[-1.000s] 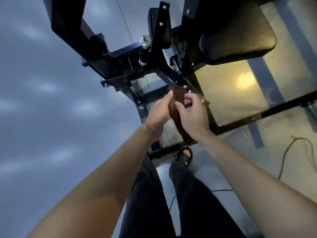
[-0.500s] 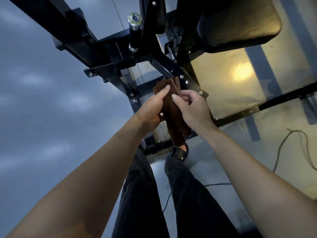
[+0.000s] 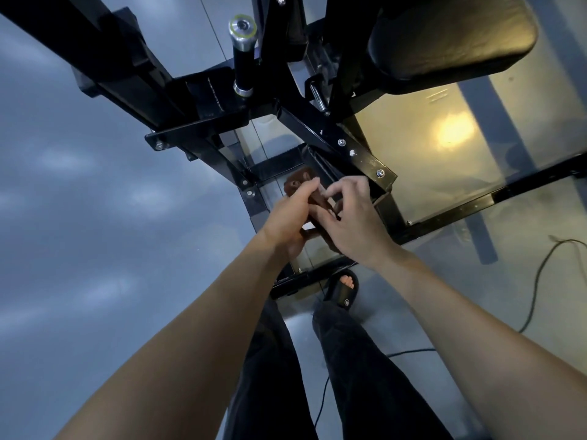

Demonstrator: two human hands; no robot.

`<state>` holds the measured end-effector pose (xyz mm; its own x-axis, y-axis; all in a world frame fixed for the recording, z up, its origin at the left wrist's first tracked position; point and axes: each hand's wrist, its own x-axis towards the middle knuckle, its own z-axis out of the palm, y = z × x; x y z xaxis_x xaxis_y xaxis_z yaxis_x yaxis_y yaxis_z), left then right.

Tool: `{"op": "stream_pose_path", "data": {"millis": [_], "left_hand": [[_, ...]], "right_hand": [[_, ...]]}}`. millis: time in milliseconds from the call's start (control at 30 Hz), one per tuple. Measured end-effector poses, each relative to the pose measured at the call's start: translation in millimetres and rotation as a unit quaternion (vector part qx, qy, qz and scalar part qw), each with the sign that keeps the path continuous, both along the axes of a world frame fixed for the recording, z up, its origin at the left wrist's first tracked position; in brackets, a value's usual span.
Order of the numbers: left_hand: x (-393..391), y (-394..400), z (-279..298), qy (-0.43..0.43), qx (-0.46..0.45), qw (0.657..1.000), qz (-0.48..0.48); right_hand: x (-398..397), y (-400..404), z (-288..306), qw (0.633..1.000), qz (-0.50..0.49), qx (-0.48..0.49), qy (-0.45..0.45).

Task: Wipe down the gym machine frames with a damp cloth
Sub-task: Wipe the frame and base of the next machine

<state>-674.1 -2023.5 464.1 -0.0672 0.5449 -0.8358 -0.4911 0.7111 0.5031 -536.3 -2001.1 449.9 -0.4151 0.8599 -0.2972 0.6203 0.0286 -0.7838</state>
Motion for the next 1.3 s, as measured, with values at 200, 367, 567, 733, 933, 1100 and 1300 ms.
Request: {"op": "stream_pose_path", "data": {"millis": [200, 367, 567, 733, 933, 1100, 1300], "left_hand": [[-6, 9, -4, 0.004, 0.007, 1.0, -0.019], [-12, 17, -20, 0.065, 0.007, 0.995, -0.071], [-54, 43, -34, 0.55, 0.089, 0.788, -0.264], [-118, 93, -33, 0.755, 0.122, 0.592, -0.252], [-178, 156, -47, 0.712, 0.0, 0.539, -0.45], [-187, 159, -59, 0.744, 0.076, 0.458, -0.481], [-191, 162, -57, 0.73, 0.091, 0.469, -0.489]], "right_hand": [[-9, 16, 2, 0.989, 0.046, -0.13, -0.056], [-14, 23, -11, 0.986, 0.037, -0.165, -0.007], [-6, 35, -22, 0.979, -0.133, -0.151, -0.007], [-12, 43, -44, 0.967, -0.25, -0.028, -0.032], [-24, 48, -61, 0.91, -0.412, -0.042, 0.002], [-31, 55, -61, 0.911, -0.41, 0.001, -0.035], [-29, 52, -42, 0.878, -0.459, 0.054, -0.124]]}}
